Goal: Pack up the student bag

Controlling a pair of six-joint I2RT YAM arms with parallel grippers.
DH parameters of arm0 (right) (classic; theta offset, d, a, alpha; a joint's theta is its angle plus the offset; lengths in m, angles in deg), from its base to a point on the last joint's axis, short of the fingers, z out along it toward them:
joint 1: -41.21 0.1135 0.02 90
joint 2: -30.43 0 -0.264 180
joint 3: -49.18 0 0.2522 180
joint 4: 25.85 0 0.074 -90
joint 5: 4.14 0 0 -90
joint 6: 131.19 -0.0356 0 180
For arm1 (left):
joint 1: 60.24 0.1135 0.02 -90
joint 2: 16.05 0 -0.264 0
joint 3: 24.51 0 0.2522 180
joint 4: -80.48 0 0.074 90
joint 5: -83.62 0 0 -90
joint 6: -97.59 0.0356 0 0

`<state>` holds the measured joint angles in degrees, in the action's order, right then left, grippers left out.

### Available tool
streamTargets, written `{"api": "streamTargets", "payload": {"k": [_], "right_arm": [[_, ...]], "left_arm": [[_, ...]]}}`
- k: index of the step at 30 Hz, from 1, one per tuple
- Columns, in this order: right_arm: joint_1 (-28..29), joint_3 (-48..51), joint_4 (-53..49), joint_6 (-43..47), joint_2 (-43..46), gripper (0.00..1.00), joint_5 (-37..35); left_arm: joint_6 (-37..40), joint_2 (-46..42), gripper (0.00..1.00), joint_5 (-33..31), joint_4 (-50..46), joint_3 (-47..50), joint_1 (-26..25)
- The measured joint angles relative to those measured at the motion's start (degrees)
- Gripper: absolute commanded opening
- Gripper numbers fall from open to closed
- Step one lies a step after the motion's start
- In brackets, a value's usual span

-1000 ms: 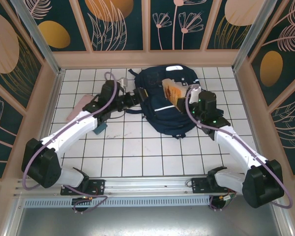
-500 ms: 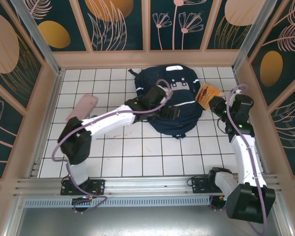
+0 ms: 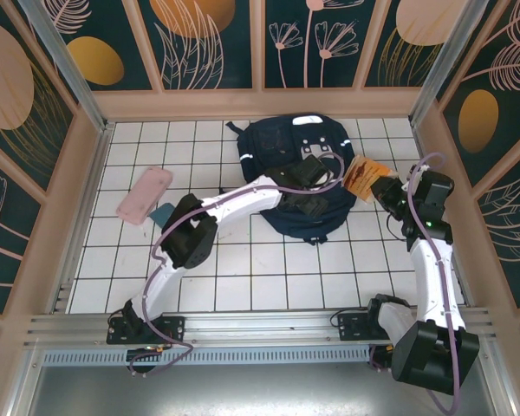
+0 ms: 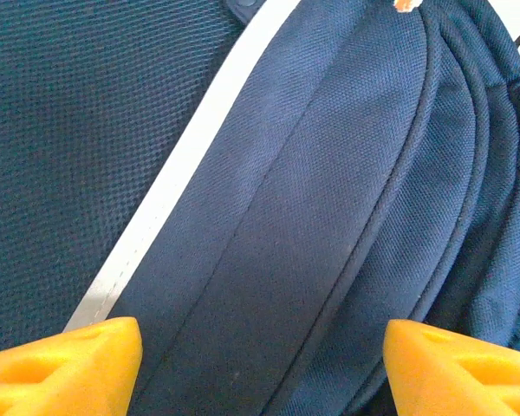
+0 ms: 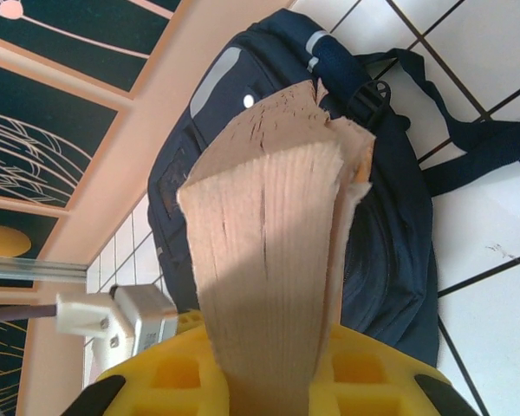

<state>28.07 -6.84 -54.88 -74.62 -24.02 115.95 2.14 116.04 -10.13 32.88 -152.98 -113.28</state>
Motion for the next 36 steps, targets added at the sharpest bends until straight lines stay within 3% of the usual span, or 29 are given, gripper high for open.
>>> {"api": "streamTargets", "payload": {"k": [5,11,19,26,36], "right_arm": [[0.0,0.0,0.0,0.0,0.0,0.0,0.0],[0.0,0.0,-0.3,0.0,0.2,0.0,0.0],[0.0,0.0,-1.8,0.0,0.9,0.0,0.0],[0.0,-1.3,-6.0,0.3,3.1,0.0,-3.9],[0.0,-6.6,-12.1,1.4,6.8,0.0,-9.9]], "left_arm": [[2.9,3.4,0.74,0.0,-3.7,-4.6,0.0],[4.4,4.7,0.6,-4.0,-4.6,-6.0,0.0],[6.4,4.7,0.23,-7.3,-5.0,-6.5,-0.8],[7.7,1.8,0.01,-8.8,-1.2,-1.5,-1.0],[5.3,-7.6,0.0,-18.8,5.7,2.5,-0.9]]}}
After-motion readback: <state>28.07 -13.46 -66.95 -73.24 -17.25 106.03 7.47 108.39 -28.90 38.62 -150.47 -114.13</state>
